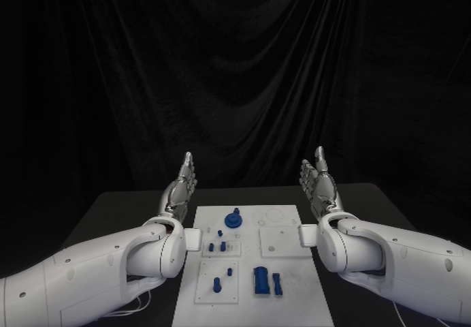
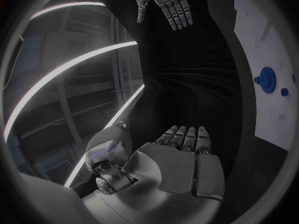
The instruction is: Assemble the parts on the task board
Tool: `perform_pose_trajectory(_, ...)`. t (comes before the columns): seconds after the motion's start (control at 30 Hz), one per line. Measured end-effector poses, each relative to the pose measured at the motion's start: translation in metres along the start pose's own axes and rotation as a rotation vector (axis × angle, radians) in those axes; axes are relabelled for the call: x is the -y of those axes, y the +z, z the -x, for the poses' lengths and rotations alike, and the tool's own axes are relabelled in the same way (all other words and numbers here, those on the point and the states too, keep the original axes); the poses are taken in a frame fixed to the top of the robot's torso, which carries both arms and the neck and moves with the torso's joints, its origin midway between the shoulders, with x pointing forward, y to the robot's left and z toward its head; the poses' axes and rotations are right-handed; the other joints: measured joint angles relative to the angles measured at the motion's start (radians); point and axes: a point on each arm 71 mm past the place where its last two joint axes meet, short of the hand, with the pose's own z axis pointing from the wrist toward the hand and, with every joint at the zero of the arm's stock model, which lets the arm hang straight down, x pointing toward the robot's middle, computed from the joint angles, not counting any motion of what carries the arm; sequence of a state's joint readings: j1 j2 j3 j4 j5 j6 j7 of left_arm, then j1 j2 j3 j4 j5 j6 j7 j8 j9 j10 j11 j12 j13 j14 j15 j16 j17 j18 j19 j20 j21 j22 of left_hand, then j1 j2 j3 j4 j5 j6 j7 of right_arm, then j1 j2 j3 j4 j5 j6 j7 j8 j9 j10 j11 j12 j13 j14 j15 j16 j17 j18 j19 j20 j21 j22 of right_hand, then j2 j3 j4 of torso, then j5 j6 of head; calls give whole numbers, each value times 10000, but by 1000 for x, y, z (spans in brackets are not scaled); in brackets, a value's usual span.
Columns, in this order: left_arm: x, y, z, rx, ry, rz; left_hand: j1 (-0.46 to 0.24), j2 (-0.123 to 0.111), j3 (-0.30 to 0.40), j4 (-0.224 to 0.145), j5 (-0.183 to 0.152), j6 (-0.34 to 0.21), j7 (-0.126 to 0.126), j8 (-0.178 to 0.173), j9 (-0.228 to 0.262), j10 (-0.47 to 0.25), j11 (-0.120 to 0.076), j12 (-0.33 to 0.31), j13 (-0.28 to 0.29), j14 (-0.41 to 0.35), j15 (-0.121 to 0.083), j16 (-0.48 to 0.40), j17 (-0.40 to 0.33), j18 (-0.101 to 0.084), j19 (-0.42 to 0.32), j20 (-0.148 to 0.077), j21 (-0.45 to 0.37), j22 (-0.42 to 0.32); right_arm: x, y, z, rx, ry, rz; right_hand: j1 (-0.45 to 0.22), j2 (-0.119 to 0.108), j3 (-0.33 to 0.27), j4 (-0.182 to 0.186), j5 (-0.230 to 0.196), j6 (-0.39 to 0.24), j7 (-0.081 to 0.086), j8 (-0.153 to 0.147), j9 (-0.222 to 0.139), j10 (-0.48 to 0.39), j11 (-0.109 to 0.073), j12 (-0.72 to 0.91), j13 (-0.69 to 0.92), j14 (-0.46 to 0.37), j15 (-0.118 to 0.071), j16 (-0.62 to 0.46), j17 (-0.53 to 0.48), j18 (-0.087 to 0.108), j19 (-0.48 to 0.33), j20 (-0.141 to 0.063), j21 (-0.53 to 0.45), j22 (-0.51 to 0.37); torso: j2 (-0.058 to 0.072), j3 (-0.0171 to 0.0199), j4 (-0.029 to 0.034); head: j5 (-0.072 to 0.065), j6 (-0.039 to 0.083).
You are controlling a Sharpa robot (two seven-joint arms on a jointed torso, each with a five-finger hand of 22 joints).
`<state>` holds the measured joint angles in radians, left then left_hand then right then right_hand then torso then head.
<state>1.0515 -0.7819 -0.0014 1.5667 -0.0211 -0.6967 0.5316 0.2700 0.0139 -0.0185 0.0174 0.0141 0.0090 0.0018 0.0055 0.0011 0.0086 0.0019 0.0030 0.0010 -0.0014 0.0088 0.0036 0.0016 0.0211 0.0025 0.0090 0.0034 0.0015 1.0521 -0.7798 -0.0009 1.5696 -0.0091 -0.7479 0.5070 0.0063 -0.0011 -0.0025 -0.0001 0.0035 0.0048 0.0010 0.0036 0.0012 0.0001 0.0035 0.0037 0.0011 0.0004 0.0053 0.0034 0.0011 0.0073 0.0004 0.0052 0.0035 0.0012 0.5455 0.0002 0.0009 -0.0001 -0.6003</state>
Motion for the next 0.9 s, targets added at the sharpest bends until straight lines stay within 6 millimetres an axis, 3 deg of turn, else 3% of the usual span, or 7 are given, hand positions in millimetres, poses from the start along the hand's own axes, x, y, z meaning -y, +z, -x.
perform_pose_trajectory(0.27,-2,0,3,413,139,219,-771,-105,108,-108,-54,-35,-35,0,1,-35,-35,0,1,0,0,0,1,0,-36,-36,0,1,0,0,1,84,15,-42,0,0,0,0,0,0,0,0,2,0,0,1,1,0,0,0,1,1,0,0,0,1,-12,-3,-7,0,4)
perform_pose_trajectory(0.3,-2,0,3,439,148,234,-854,-101,108,-108,-54,-35,-35,0,1,-35,-35,0,2,0,1,0,0,-21,-35,-36,0,1,0,0,1,89,15,-44,0,0,0,0,0,0,0,0,2,0,0,1,1,0,0,0,1,1,0,0,0,1,-12,-3,-7,0,4)
perform_pose_trajectory(0.33,-2,0,3,464,153,251,-913,-123,112,-112,-54,-35,-35,0,2,-35,-35,0,2,0,0,0,-1,-159,-36,-36,0,1,0,0,1,94,15,-46,1,0,0,0,0,0,0,0,3,0,0,1,1,0,0,0,1,1,0,1,0,1,-12,-3,-7,0,4)
perform_pose_trajectory(0.43,-2,0,4,521,169,279,-1112,-121,135,-135,-93,-35,-35,0,2,-35,-35,0,3,0,1,0,-4,-156,-36,-36,0,2,0,0,1,106,18,-52,0,0,0,0,1,0,0,0,3,0,0,1,1,0,0,0,1,1,0,1,0,1,-12,-3,-8,0,4)
perform_pose_trajectory(0.53,-2,0,4,555,179,300,-1745,-139,162,-162,-93,-35,-35,0,2,-35,-35,0,4,0,1,0,-6,-156,-36,-36,0,2,0,0,1,118,21,-58,1,0,0,0,1,0,0,0,4,0,0,1,1,0,1,0,1,1,0,0,0,2,-13,-3,-9,0,4)
perform_pose_trajectory(0.6,-2,0,4,574,185,310,-2533,-139,162,-162,-93,-35,-35,0,3,-35,-35,1,4,0,1,0,-7,-155,-36,-35,0,2,0,0,1,123,22,-60,1,0,0,0,1,0,0,0,5,0,0,1,1,0,0,0,1,2,0,1,0,2,-13,-3,-9,0,4)
perform_pose_trajectory(0.9,-2,0,4,613,195,339,-2639,-144,162,-161,-92,-35,-35,0,4,-35,-35,0,7,0,1,0,-7,-154,-36,-35,0,-4,1,0,1,137,21,-63,1,0,0,0,1,1,1,0,2,0,0,2,2,0,1,0,2,2,1,1,0,3,-13,-3,-9,0,4)
